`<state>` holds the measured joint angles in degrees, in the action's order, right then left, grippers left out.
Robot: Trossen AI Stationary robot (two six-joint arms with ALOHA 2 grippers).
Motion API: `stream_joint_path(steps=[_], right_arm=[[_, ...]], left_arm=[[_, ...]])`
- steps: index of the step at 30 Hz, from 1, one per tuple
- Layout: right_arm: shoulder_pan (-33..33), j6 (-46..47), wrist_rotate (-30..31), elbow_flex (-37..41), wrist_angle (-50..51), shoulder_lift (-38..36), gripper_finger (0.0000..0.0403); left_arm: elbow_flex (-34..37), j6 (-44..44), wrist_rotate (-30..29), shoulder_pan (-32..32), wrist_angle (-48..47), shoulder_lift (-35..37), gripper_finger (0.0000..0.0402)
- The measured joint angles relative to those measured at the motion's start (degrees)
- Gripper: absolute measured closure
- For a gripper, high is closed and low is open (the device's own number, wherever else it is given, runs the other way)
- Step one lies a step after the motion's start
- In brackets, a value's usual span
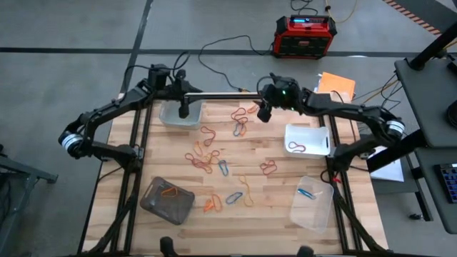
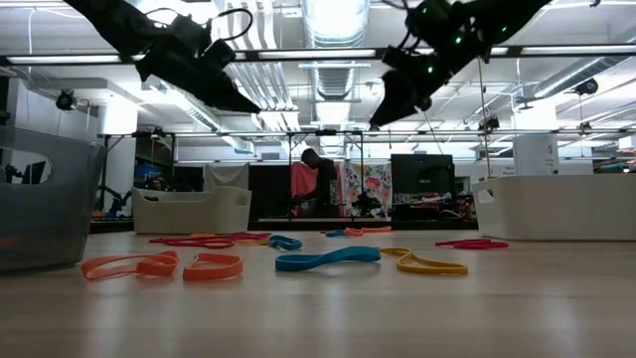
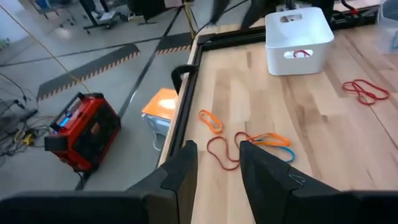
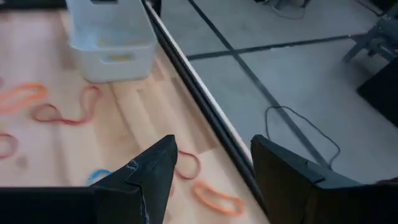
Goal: Sort rubber bands into baskets
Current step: Put the orange rubber band into the black bin
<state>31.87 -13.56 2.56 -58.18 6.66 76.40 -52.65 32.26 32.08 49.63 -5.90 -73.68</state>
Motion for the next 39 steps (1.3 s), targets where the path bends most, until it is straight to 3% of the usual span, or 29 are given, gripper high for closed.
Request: stream_joint_path(steps=[10, 22, 31, 35, 39], right_arm=[[5.2, -2.7, -5.8, -7.2, 5.0, 0.8, 0.0202], [6.1, -10.3, -5.5, -5.9, 5.0, 0.6, 0.0202], [7.0, -1.0, -2.0, -8.7, 3.7, -3.6, 0.0202], [8.2, 7.4, -3.5, -16.8, 13.9, -4.1, 0.0202], [8.1, 6.7, -6.1, -27.6, 31.9, -2.0, 0.0202]], left_arm=[[0.0, -19.2, 2.7, 0.7, -0.9, 0.4, 0.0296], [-0.3, -13.7, 4.0, 0.7, 0.2, 0.5, 0.0296], [-7.0, -27.9, 7.8, 2.7, -2.0, 0.7, 0.0296], [-10.9, -37.0, 7.6, 2.7, -1.8, 0.7, 0.0296], [-14.2, -42.0, 7.5, 2.5, -1.7, 0.7, 0.0296]])
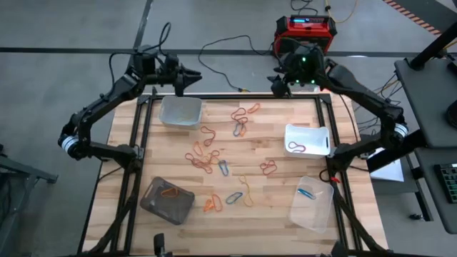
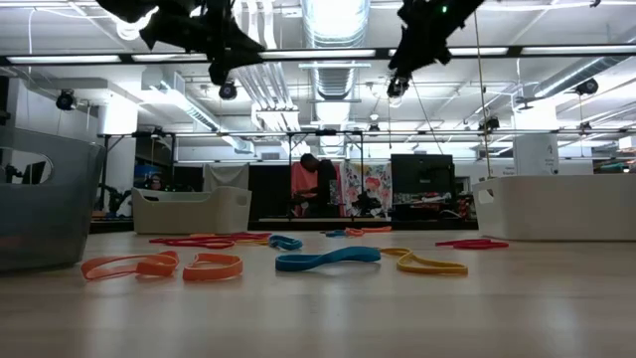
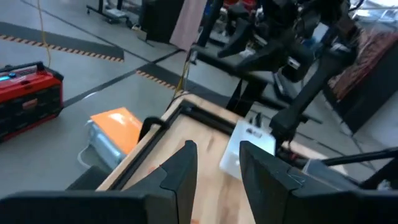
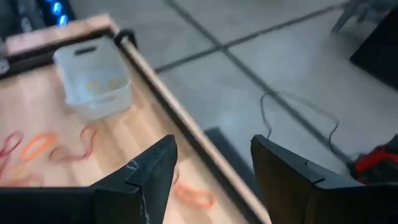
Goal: Sort rubber bands into baskets
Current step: Put the orange rubber band into the black bin
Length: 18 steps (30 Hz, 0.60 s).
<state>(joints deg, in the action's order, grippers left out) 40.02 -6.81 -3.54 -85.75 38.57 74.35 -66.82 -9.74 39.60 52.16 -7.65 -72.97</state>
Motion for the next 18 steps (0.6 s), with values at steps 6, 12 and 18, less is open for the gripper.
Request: stream_joint_path(steps=[6, 12, 18], right_arm=[[0.0, 0.7, -3.2, -9.2, 8.8, 3.4, 0.0202], [-1.2, 0.4, -4.2, -5.0, 9.3, 2.6, 0.0202], [-6.7, 7.9, 0.1, 8.1, 4.2, 0.8, 0.0202]], left_arm=[[-1.0, 2.7, -1.7, 0.0, -0.1, 0.0, 0.0296], [1.2, 12.6, -1.9, 0.0, -0.2, 0.0, 0.0296], [7.1, 23.1, -3.7, -2.6, 0.7, -0.1, 0.0297]])
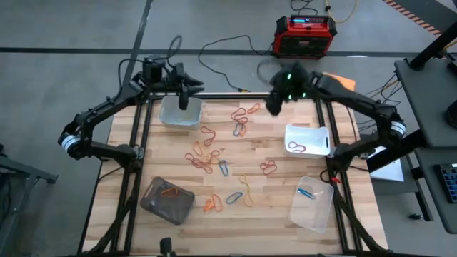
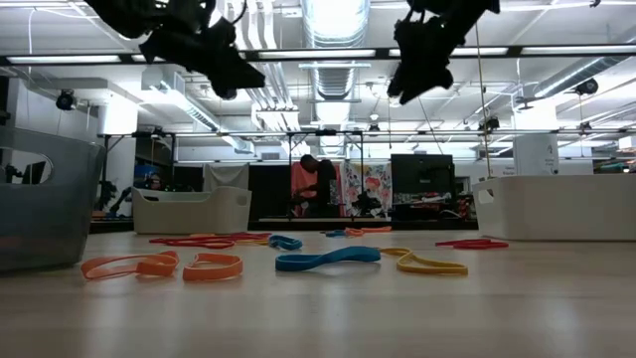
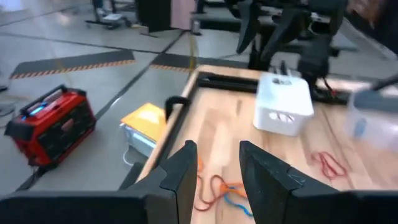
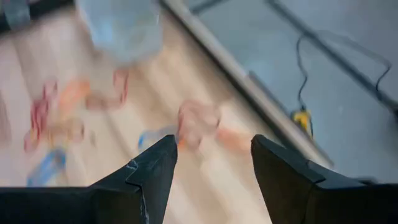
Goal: Sort rubber bands into baskets
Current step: Put the orange rubber band into the black bin
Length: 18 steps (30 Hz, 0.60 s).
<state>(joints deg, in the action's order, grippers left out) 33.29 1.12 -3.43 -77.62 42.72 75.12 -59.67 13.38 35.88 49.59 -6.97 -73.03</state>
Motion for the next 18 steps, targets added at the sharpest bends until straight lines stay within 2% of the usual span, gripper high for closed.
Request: stream_joint_path(steps=[3, 6, 8, 10, 14, 18], right_arm=[[-2.7, 6.6, 1.8, 3.6, -1.3, -1.2, 0.0202], [-6.4, 10.6, 2.4, 4.7, -1.4, -3.4, 0.0202], [-9.7, 12.3, 2.4, 4.8, -1.8, -4.7, 0.0202], [-13.3, 12.5, 5.0, 5.1, -1.7, -5.3, 0.0202], [-19.3, 12.3, 12.9, 4.9, -2.1, -5.3, 0.0202], [-23.3, 11.3, 13.0, 4.7, -3.8, -5.3, 0.0202]], left_arm=[[-0.6, -0.5, 1.1, -1.8, -0.4, 0.4, 0.0297], [-2.9, -2.5, 2.5, -2.5, -7.7, 2.1, 0.0297], [-3.4, -1.0, 2.6, -3.4, -14.3, 3.6, 0.0297], [-2.9, 1.4, 2.5, -4.6, -19.5, 5.0, 0.0297], [-1.1, 1.7, 2.6, -7.1, -20.5, 8.0, 0.0297], [-0.6, 1.5, 2.5, -9.3, -20.7, 10.2, 0.0297]])
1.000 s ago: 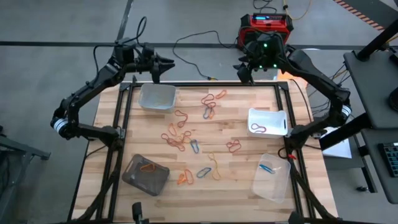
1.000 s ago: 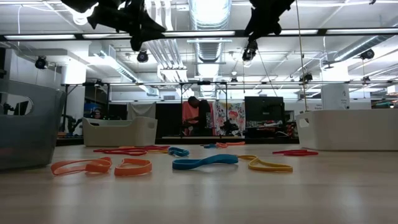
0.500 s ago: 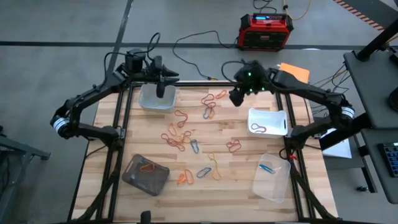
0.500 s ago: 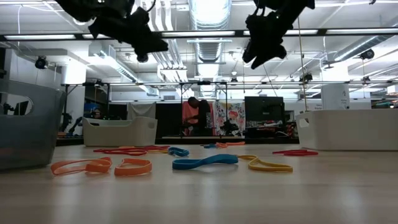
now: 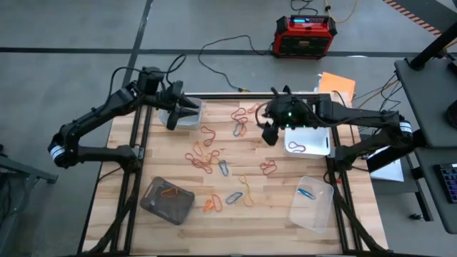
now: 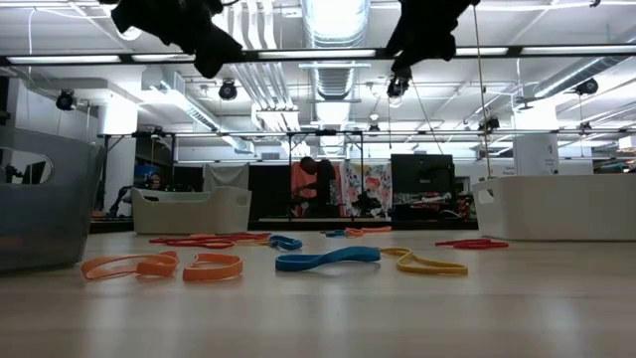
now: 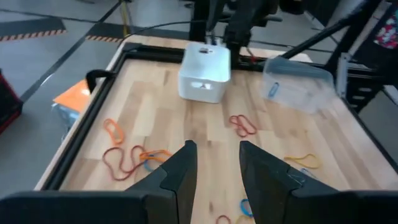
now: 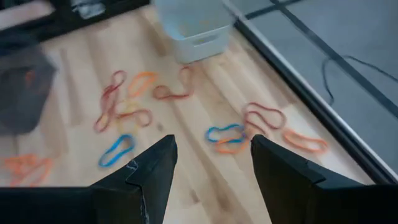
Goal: Sort rubber bands into baskets
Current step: Put the orange rubber band into the black bin
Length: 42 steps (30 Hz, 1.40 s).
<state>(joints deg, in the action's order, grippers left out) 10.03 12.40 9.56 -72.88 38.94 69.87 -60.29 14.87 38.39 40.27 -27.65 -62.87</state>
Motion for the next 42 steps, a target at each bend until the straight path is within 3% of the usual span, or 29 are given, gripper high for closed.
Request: stream_joint_path(steps=[19, 25, 28, 32, 34, 36, 38, 42], right_arm=[[-2.2, -11.6, 1.3, 1.7, -1.8, -0.1, 0.0202], [-1.5, -9.4, 14.2, 4.4, -2.7, 0.3, 0.0202], [1.8, -10.9, 8.2, 8.3, -6.5, 0.3, 0.0202], [9.8, -12.5, 0.9, 14.6, -20.7, 0.5, 0.0202], [14.0, -11.8, 0.9, 16.4, -28.4, 1.1, 0.0202], [16.9, -9.6, 0.9, 16.8, -31.3, 1.3, 0.0202], [18.6, -6.7, 0.8, 16.6, -32.2, 1.4, 0.0202], [19.0, -7.7, 0.4, 14.9, -30.8, 1.4, 0.0202]], left_arm=[[0.1, -4.5, -3.3, -2.4, 4.6, 1.5, 0.0297], [0.1, -0.7, -4.7, -2.4, 8.3, 0.4, 0.0297], [0.1, 5.7, -4.4, -2.4, 12.0, -2.5, 0.0299], [-0.2, 15.1, -4.3, -0.8, 16.3, -8.7, 0.0310], [-2.5, 18.3, -8.5, 1.2, 15.9, -11.8, 0.0315], [-6.8, 16.1, -13.9, 3.7, 15.4, -14.5, 0.0320], [-12.3, 12.7, -11.3, 7.0, 13.1, -16.9, 0.0323], [-22.1, 4.5, 7.7, 11.6, 12.6, -22.3, 0.0324]])
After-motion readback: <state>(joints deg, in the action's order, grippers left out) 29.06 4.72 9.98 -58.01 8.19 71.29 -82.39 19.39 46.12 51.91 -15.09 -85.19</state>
